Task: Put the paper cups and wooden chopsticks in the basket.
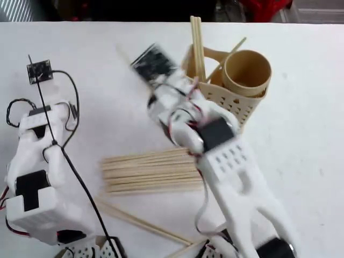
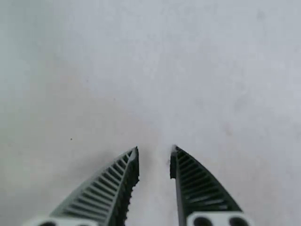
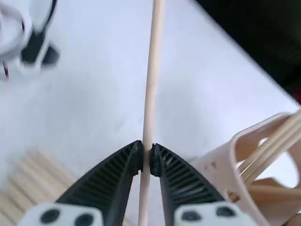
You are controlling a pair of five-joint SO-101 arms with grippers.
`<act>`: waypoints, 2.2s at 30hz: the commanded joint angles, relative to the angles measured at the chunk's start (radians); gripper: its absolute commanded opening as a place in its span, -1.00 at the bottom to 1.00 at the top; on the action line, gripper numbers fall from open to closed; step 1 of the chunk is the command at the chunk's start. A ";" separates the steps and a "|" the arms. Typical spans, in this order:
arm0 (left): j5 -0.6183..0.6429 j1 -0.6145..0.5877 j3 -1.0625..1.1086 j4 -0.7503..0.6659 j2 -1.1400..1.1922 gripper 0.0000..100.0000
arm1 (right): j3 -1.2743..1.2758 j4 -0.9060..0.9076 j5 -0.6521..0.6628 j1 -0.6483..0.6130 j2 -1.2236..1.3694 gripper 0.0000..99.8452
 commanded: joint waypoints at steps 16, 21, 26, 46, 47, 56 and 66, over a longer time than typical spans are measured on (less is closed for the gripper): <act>-0.012 -0.005 0.002 -0.021 -0.042 -0.73 | 0.017 -0.816 -0.147 0.302 0.208 -0.96; -0.012 -0.005 0.002 -0.021 -0.042 -0.73 | 0.020 -0.773 -0.147 0.326 0.291 -0.96; -0.012 -0.005 0.002 -0.023 -0.042 -0.73 | 0.021 -0.720 -0.147 0.326 0.272 -0.72; -0.012 0.047 -0.008 -0.018 -0.050 -0.74 | 0.021 0.390 0.015 0.323 -0.295 -0.94; -0.014 0.051 -0.008 -0.017 -0.051 -0.74 | 0.023 0.444 0.040 0.328 -0.302 -0.93; -0.396 0.243 -0.345 0.557 -0.047 -0.74 | 0.287 0.604 0.176 0.318 -0.311 -0.92; -0.813 0.513 -0.620 1.034 -0.042 -0.73 | 0.750 0.245 0.210 0.341 -0.314 -0.92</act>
